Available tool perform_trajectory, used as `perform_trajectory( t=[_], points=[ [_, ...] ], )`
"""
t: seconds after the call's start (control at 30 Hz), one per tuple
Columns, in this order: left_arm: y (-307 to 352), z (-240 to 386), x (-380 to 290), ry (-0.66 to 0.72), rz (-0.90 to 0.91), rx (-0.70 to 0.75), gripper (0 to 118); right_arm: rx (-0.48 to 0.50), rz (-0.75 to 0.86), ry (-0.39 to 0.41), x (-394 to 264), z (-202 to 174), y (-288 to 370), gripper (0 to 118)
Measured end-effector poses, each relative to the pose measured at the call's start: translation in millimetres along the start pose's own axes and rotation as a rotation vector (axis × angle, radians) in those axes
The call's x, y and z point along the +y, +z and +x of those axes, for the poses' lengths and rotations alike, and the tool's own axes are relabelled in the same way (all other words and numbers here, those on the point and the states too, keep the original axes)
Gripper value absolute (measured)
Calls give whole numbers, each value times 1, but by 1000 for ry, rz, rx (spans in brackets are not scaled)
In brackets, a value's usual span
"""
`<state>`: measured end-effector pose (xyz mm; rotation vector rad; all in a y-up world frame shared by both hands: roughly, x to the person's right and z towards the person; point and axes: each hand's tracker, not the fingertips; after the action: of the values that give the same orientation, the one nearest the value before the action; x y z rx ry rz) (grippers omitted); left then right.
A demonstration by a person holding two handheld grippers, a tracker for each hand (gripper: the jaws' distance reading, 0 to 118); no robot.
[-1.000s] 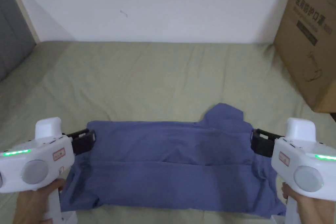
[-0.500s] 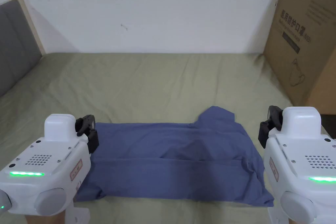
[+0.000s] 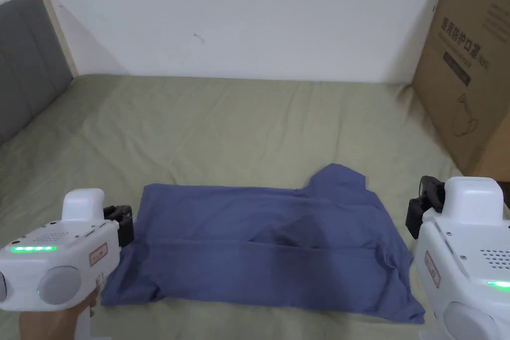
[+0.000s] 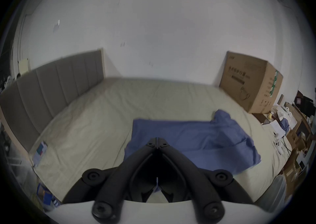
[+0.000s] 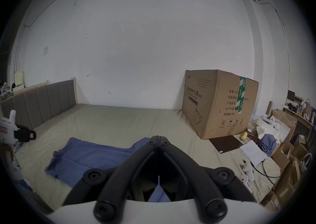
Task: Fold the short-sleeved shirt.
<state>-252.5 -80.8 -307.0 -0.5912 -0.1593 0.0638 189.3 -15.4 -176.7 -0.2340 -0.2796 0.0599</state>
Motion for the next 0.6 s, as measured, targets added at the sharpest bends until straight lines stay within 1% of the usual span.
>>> perform_trajectory(
  t=[0.03,0.07,0.1,0.13,0.17,0.23,0.4,0.47,0.53,0.57,0.6],
  points=[
    [-12,-9,-3,22,-66,4,11,-2,-8,2,-2,0,-3,0],
    [-25,-17,-9,55,-131,18,29,-2,-17,4,-4,-1,-6,0],
    [-36,-26,-15,81,-176,26,62,-3,-26,5,-5,-1,-9,0],
    [-49,-35,-23,132,-242,36,82,-3,-36,4,-8,-1,-12,0],
    [-62,-43,-33,181,-318,58,92,-2,-50,2,-12,-1,-15,0],
    [-79,-53,-52,189,-401,71,93,-5,-72,2,-18,-2,-21,0],
    [-108,-59,-89,116,-505,156,94,-5,-136,3,-35,-1,-33,0],
    [-115,-58,-97,126,-523,155,91,-14,-160,12,-42,0,-36,0],
    [-113,-56,-101,147,-531,148,56,-19,-183,9,-48,1,-38,0],
    [-108,-52,-99,125,-503,150,50,-22,-196,8,-52,3,-40,0],
    [-105,-50,-98,113,-476,131,28,-27,-213,4,-56,5,-42,0]
  ],
)
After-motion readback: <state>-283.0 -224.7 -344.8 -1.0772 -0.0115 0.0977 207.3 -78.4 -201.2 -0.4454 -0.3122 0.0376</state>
